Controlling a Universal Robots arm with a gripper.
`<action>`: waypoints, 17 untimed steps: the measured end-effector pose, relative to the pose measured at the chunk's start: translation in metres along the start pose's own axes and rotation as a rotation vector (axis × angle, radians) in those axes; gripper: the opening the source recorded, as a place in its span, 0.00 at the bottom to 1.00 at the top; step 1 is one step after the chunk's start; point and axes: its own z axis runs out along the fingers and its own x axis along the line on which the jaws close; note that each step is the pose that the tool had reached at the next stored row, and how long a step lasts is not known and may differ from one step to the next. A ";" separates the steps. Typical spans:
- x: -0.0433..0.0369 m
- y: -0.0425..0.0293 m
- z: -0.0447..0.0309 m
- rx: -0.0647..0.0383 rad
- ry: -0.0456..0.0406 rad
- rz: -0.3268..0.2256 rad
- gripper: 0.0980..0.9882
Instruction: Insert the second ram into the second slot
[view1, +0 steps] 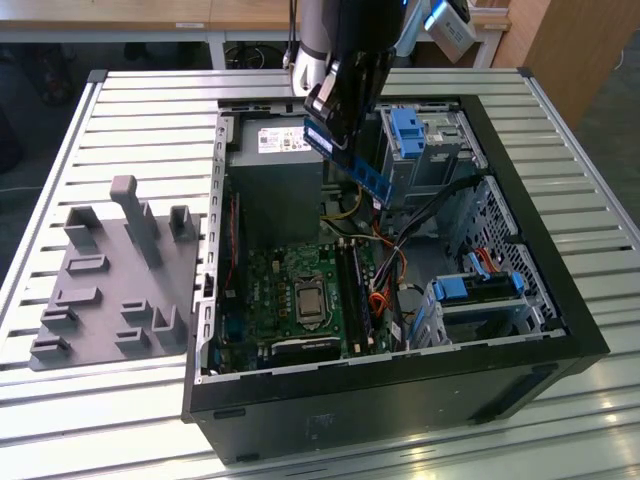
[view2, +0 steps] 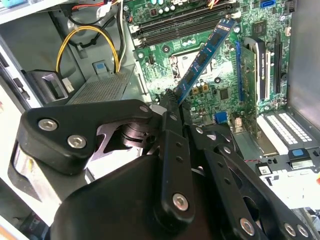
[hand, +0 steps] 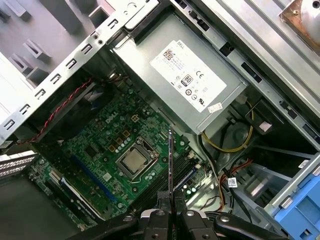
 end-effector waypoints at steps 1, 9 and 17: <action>0.0000 0.0000 0.0000 0.000 -0.0001 0.003 0.05; 0.0000 0.0000 0.0000 0.000 -0.0011 0.029 0.05; 0.0000 0.0000 0.0000 0.000 -0.0020 0.052 0.05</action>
